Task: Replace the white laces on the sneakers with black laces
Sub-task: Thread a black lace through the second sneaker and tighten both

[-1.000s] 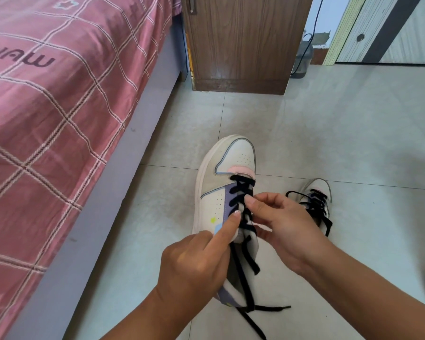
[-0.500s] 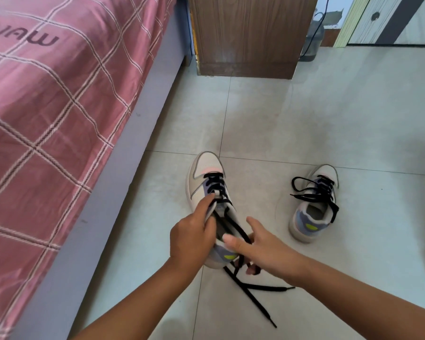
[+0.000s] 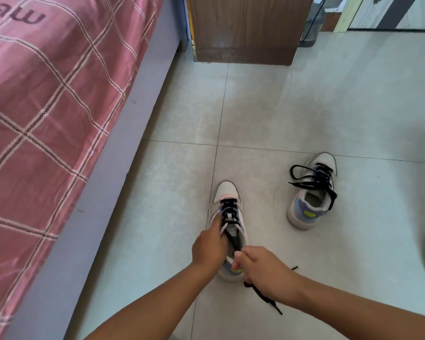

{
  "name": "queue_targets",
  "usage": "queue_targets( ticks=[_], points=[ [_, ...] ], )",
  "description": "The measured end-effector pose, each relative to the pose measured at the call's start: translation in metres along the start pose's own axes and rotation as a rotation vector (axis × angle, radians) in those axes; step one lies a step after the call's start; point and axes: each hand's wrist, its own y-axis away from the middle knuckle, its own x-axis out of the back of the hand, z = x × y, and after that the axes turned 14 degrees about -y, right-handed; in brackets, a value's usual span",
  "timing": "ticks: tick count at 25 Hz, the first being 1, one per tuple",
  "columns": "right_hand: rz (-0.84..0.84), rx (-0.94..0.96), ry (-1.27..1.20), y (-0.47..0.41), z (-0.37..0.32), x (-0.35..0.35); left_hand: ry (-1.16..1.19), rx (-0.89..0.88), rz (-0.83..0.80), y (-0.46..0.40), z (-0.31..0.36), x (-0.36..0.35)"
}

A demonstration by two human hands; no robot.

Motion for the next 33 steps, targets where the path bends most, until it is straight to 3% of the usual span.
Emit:
queue_targets(
  ticks=[2, 4, 5, 7, 10, 12, 14, 17, 19, 21, 23, 25, 27, 28, 33],
  points=[
    [-0.017, -0.161, -0.24, 0.001, -0.003, 0.002, -0.242, -0.035, -0.018, -0.002, -0.002, -0.001],
    [-0.06, -0.226, -0.361, 0.003, -0.006, 0.009, -0.441, -0.214, 0.012, -0.004, -0.003, -0.001],
    [-0.085, -0.23, -0.39, 0.004, -0.007, 0.011, -0.432, -0.316, -0.006, -0.007, -0.002, -0.002],
    [-0.102, -0.211, -0.376, 0.006, -0.012, 0.01, -0.188, -0.449, -0.049, -0.013, 0.0, -0.008],
    [-0.057, -0.02, -0.054, 0.011, -0.018, 0.009, 0.072, -0.457, -0.037, -0.019, 0.0, -0.015],
    [-0.117, 0.053, 0.097, 0.013, -0.027, 0.02, 0.034, -0.438, -0.061, -0.017, 0.0, -0.012],
    [-0.161, 0.117, 0.502, 0.005, -0.04, 0.043, -0.071, -0.419, -0.075, -0.017, 0.003, -0.003],
    [0.154, 0.285, 1.011, -0.017, -0.067, 0.074, -0.141, -0.447, -0.01, -0.013, 0.012, 0.015],
    [0.504, 0.615, 1.201, -0.035, -0.073, 0.074, 0.046, -0.392, -0.08, -0.009, 0.018, 0.028],
    [0.673, 0.817, 1.097, -0.045, -0.062, 0.064, 0.343, -0.213, -0.192, -0.008, 0.023, 0.041],
    [0.606, 0.828, 0.991, -0.051, -0.035, 0.047, 0.595, -0.077, -0.183, -0.014, 0.025, 0.051],
    [0.478, 0.739, 0.998, -0.06, -0.004, 0.037, 0.712, 0.003, -0.18, -0.022, 0.025, 0.056],
    [0.181, 0.549, 0.742, -0.068, 0.016, 0.034, 0.814, 0.071, -0.216, -0.026, 0.028, 0.059],
    [0.044, 0.429, 0.501, -0.07, 0.016, 0.032, 0.876, 0.103, -0.237, -0.029, 0.03, 0.06],
    [0.076, 0.242, -0.221, -0.085, 0.003, 0.032, 0.921, 0.204, -0.205, -0.042, 0.031, 0.067]
  ],
)
